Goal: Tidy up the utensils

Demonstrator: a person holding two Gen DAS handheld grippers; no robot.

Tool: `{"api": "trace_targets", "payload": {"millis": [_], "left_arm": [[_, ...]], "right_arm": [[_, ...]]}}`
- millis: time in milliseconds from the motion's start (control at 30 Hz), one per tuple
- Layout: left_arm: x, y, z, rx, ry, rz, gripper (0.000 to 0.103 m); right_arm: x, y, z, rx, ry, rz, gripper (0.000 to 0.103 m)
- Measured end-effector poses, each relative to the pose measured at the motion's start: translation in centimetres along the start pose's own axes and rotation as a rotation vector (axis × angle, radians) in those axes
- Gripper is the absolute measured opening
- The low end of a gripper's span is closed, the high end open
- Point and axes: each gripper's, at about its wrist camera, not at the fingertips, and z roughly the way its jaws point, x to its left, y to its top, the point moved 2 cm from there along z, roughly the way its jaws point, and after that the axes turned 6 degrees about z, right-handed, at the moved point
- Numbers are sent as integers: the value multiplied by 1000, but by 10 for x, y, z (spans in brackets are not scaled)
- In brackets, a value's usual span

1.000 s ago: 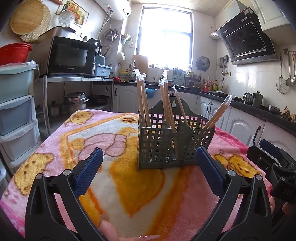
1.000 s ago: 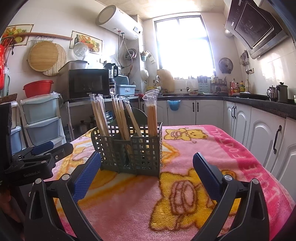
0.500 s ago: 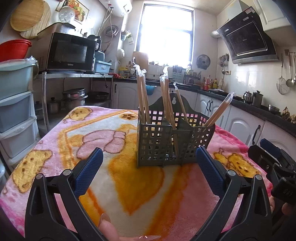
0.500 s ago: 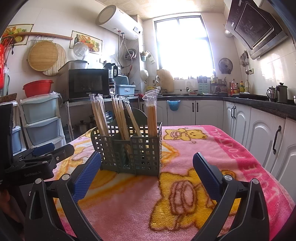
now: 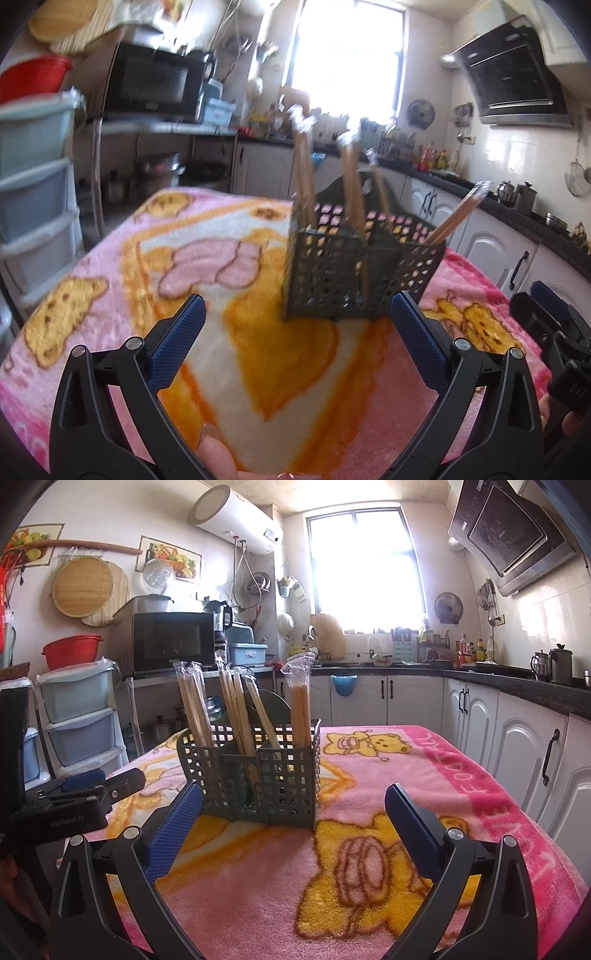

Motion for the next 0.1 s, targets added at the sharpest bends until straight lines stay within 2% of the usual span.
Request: {"api": "trace_targets", "payload": {"millis": [33,100], "left_arm": [[4,0,3,24,11,-10,93],[20,-1,17,140,66,-39,93]], "right_arm": [[-1,2,4,17,-23,-3,97],[-7,5,10,59,-58,-6,97]]}}
